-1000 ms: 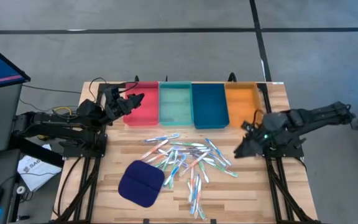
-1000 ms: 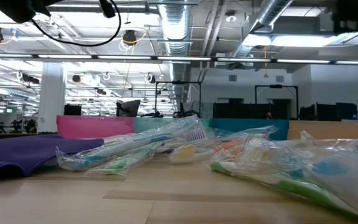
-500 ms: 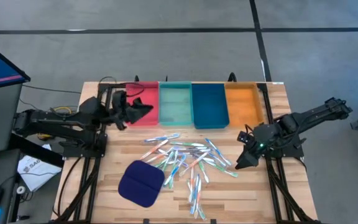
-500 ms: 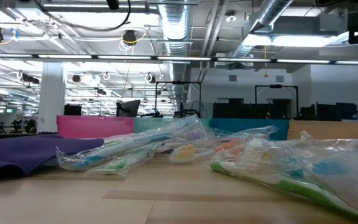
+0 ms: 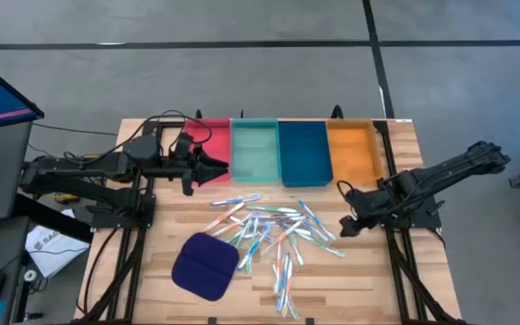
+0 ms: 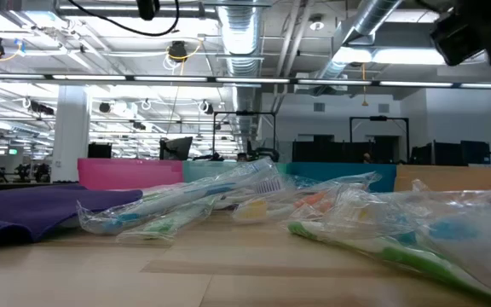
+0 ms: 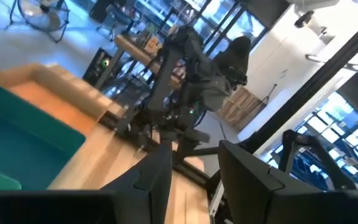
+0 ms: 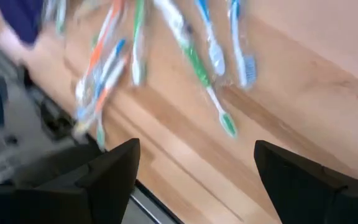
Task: Pick & Place Toothbrushes
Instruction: Put the blue toothbrush into the red bin
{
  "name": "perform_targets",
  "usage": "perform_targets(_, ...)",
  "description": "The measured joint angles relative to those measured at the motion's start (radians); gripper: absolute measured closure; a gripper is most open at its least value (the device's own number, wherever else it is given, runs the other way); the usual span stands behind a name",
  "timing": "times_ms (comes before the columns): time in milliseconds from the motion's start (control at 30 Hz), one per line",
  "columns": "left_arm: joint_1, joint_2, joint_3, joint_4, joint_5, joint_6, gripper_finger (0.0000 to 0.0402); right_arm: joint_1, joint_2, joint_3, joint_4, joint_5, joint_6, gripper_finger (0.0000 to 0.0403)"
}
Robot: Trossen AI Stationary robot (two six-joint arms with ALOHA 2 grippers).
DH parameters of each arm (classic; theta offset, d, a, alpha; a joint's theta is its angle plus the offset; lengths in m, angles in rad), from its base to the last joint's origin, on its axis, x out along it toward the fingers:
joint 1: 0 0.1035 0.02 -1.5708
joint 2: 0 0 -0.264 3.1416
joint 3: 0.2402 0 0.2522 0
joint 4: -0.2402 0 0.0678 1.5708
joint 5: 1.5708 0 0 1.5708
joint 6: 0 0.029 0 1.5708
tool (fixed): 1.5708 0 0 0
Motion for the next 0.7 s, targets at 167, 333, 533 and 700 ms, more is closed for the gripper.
perform_targets(167,0.000,0.019,-0.001,-0.004,0.005,-0.035,0.0275,-0.001,0.098,0.000,0.055,0.080,0.095,0.0092)
perform_targets(333,0.000,0.027,-0.001,-0.010,0.022,-0.028,0.0275,-0.032,0.215,0.000,0.044,0.111,0.036,0.0092)
perform_targets(533,0.000,0.025,0.000,-0.003,0.078,-0.032,0.0275,-0.052,0.365,0.013,0.039,0.167,-0.070,0.0092)
perform_targets(700,0.000,0.025,0.000,0.001,0.089,-0.034,0.0275,-0.072,0.492,0.081,-0.026,0.242,-0.170,0.0092)
